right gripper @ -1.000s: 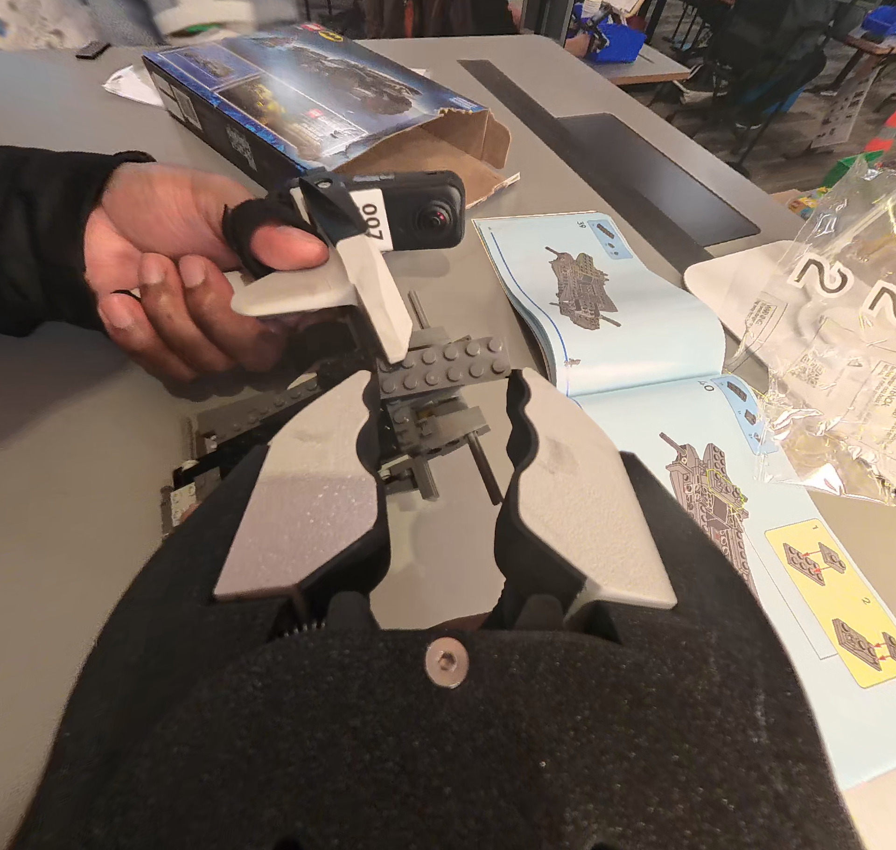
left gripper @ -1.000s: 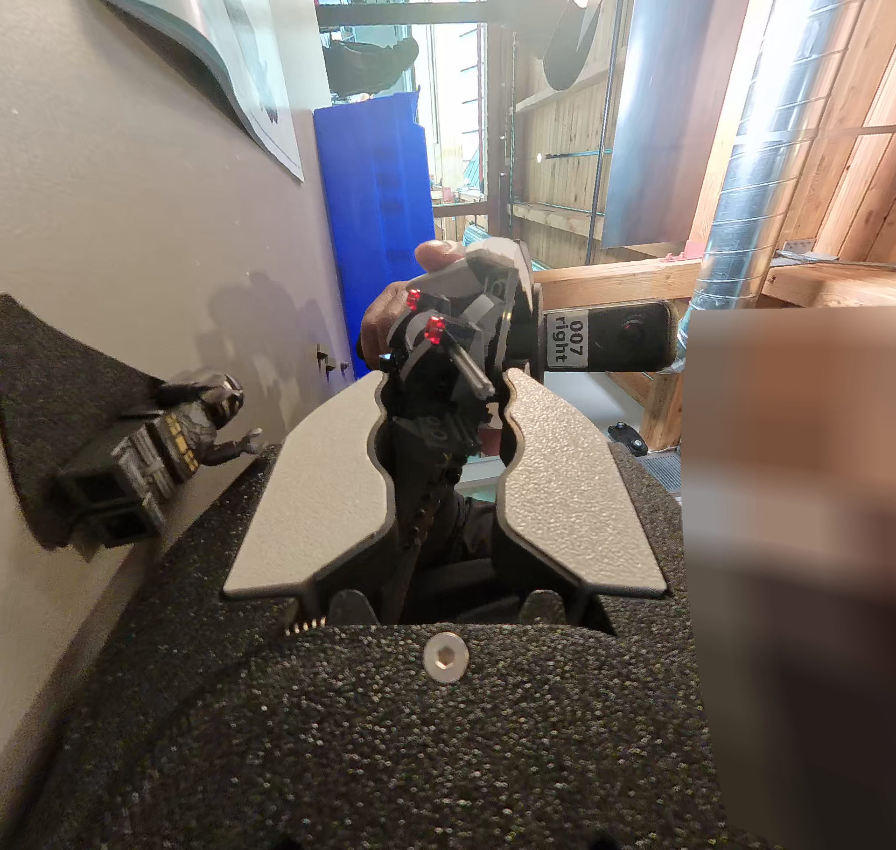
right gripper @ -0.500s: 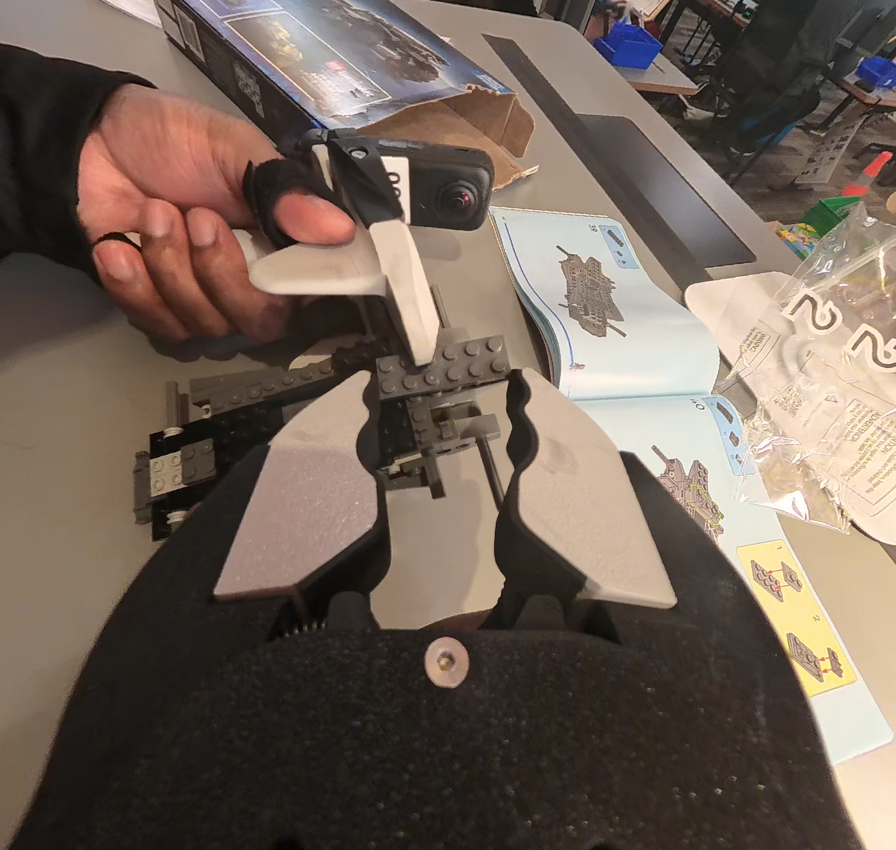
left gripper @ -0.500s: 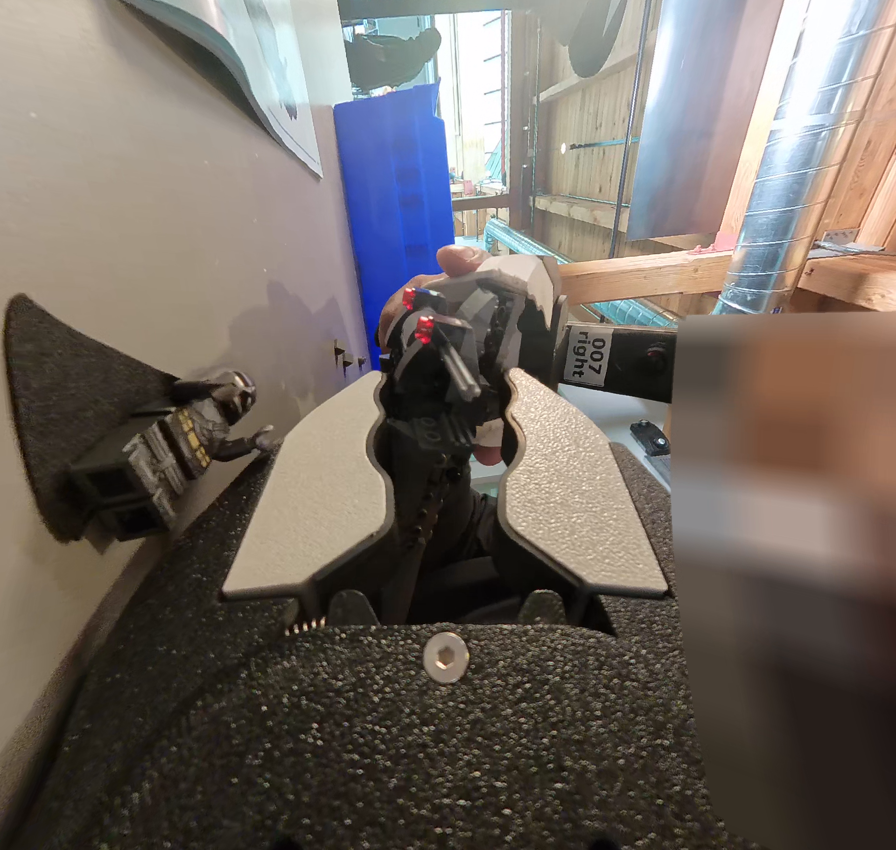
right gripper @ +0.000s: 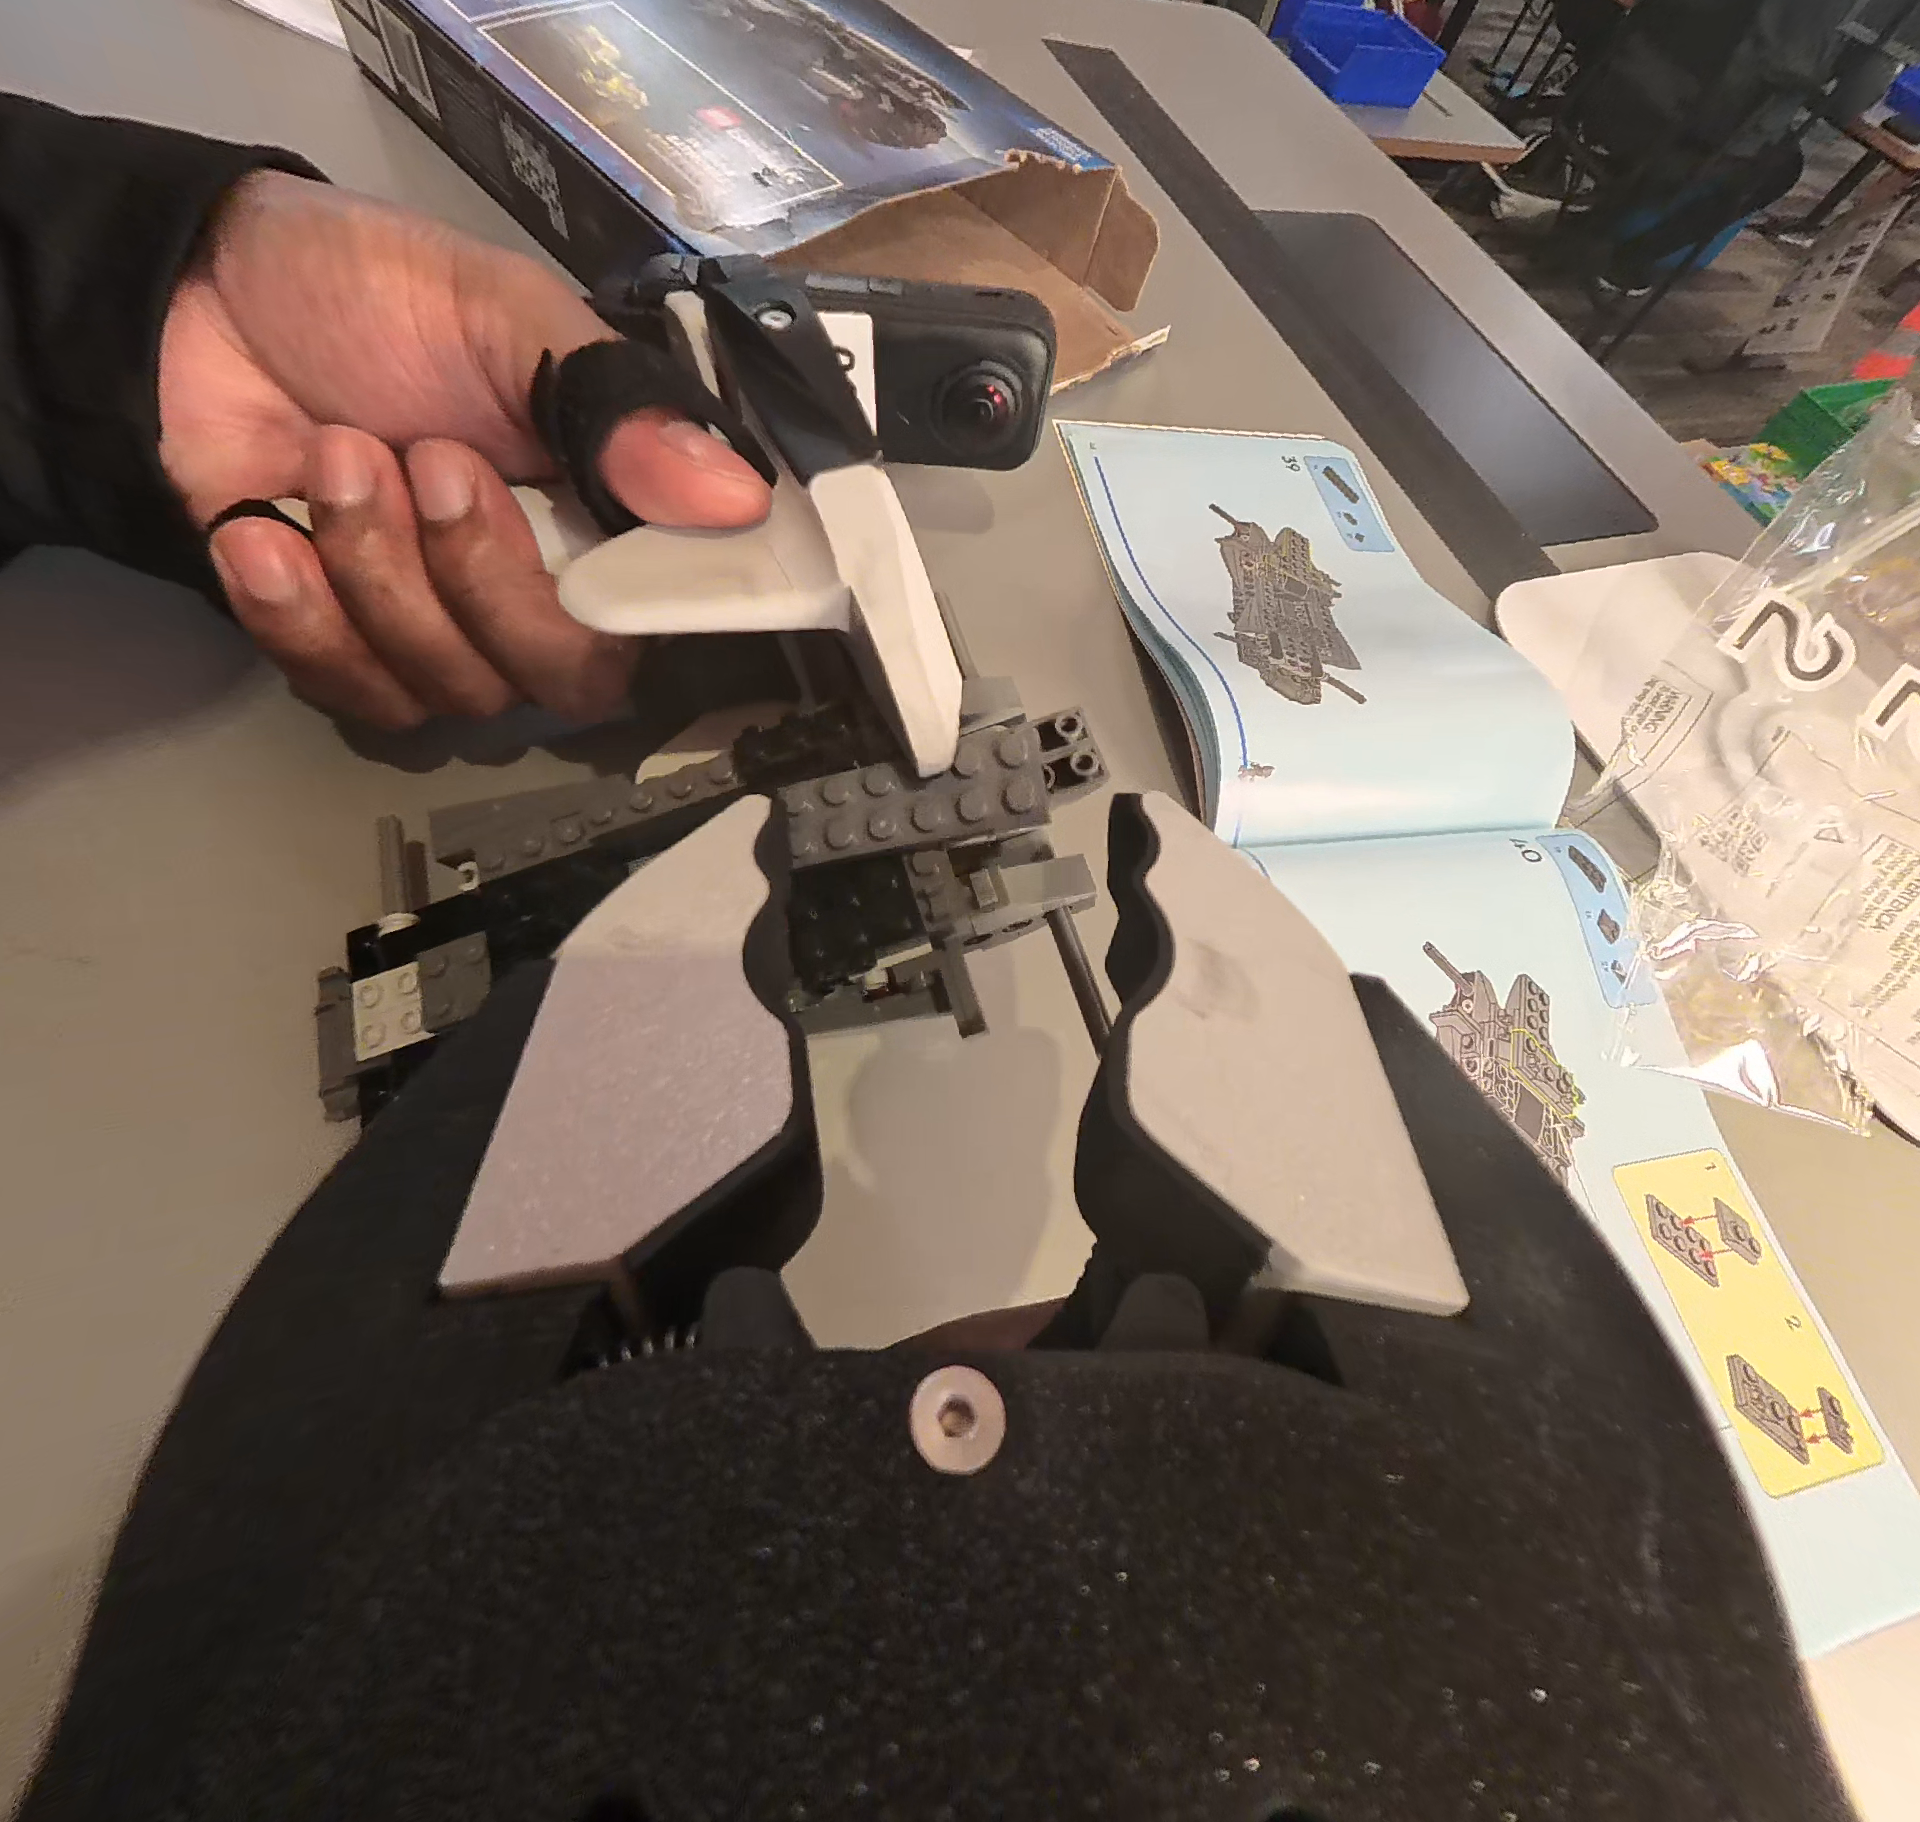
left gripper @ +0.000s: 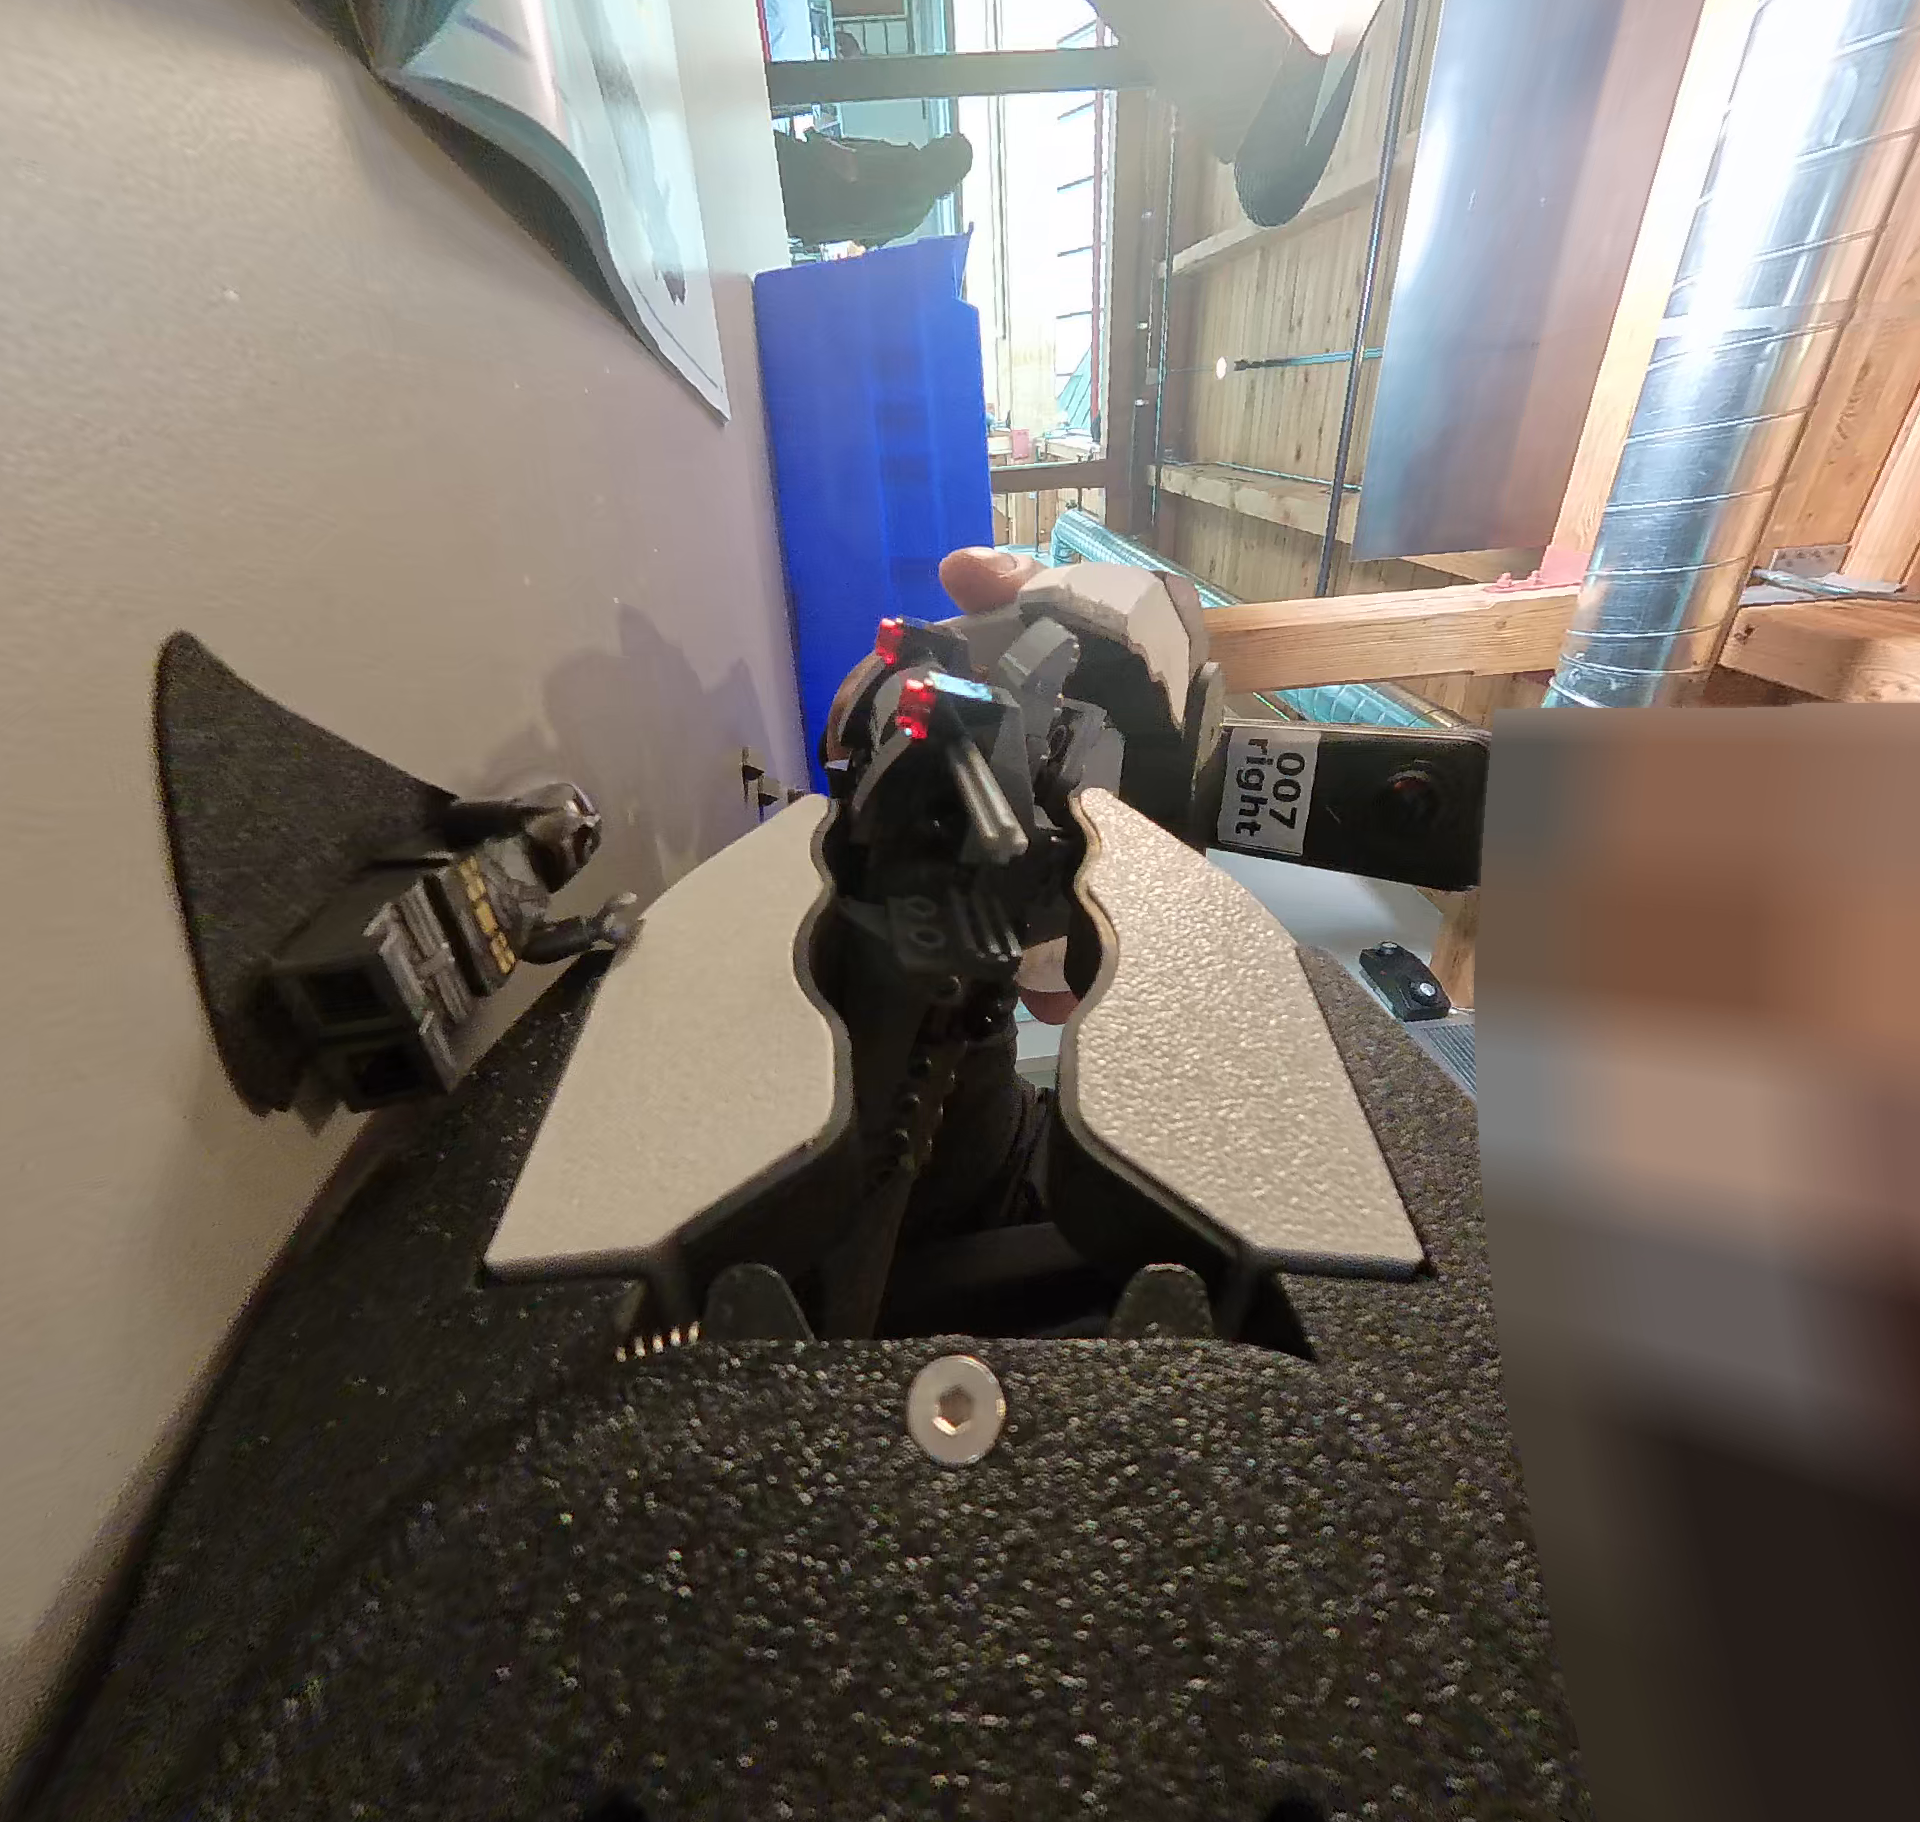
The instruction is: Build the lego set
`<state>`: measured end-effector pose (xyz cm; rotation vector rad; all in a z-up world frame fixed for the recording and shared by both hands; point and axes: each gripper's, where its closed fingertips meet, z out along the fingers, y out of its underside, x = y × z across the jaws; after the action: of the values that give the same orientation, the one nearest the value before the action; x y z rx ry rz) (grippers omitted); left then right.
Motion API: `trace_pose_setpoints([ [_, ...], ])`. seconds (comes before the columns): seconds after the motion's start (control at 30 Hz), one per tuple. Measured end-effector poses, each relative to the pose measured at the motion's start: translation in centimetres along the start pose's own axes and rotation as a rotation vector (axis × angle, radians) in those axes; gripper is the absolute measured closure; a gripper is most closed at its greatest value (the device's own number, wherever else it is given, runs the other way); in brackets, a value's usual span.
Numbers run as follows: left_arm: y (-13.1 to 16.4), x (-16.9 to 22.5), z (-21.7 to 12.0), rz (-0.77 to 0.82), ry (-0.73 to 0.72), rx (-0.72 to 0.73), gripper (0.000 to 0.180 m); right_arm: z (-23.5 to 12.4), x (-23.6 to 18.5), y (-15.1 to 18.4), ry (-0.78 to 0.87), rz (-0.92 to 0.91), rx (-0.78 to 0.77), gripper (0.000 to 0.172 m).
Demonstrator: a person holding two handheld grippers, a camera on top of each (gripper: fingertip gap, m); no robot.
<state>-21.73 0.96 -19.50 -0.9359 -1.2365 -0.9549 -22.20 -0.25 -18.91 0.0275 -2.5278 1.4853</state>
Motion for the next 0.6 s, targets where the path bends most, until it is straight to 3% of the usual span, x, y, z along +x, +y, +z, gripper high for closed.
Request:
trace_pose_setpoints([
  [0.6,0.41,0.10,0.21,0.013,0.004,-0.024,0.141,-0.52,0.21,-0.76,0.003,-0.006,0.074,0.132],
])
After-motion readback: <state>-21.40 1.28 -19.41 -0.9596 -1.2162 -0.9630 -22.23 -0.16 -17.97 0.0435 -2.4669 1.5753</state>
